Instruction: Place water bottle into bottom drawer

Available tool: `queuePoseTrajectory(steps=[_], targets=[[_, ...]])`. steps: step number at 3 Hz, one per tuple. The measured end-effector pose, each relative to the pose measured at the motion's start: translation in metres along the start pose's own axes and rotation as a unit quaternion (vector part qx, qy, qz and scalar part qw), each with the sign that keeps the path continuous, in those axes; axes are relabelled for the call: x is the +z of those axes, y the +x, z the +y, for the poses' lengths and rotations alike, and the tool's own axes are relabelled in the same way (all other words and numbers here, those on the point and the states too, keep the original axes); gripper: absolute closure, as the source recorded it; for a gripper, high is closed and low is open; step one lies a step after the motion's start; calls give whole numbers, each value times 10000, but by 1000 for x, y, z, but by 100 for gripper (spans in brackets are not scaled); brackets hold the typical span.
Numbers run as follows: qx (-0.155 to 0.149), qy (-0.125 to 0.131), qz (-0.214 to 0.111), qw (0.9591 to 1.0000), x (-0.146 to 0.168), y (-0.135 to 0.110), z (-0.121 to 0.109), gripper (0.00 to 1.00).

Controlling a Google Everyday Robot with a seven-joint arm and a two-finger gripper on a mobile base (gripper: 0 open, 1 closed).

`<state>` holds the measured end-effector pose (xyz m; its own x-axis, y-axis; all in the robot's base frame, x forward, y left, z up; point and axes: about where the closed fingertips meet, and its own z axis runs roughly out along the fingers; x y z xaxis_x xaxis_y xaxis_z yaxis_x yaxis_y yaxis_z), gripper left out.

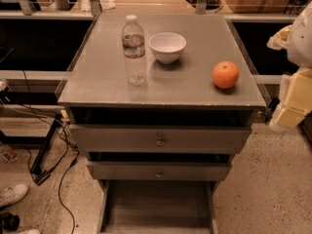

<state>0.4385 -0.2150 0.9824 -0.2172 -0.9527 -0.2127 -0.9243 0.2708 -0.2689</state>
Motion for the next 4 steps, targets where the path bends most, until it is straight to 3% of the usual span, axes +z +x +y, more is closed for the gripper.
queuePoseTrajectory(steps=[1,2,4], targets=[[0,0,0,10000,0,0,0,0],[-35,-141,-197,9997,5,-8,6,0],[-138,-451,-799,9957,28,-52,16,0]])
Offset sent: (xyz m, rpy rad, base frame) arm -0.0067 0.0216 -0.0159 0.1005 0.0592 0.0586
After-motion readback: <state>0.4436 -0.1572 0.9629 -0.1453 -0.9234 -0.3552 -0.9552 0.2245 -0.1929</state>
